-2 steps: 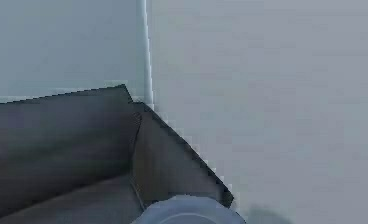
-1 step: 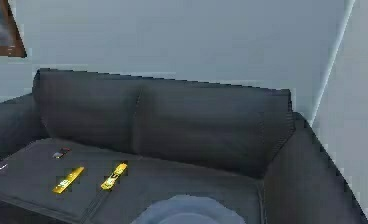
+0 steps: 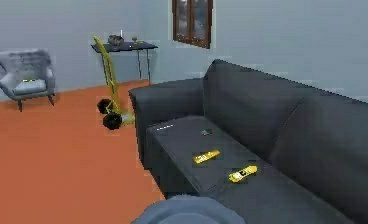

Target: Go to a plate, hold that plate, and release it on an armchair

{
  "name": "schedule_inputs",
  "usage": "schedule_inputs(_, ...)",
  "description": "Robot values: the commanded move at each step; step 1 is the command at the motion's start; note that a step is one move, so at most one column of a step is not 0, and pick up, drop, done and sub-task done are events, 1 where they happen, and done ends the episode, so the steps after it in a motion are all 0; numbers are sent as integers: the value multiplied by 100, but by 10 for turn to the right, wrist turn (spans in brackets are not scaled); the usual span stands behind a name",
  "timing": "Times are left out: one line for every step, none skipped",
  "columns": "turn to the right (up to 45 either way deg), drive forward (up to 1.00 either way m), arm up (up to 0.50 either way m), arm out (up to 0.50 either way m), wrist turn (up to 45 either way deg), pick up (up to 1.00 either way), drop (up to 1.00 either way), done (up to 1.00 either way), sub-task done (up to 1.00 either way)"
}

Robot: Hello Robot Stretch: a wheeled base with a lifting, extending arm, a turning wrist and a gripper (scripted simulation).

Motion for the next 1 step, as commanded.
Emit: schedule_inputs(-210,0,0,0,0,0,0,0,0)
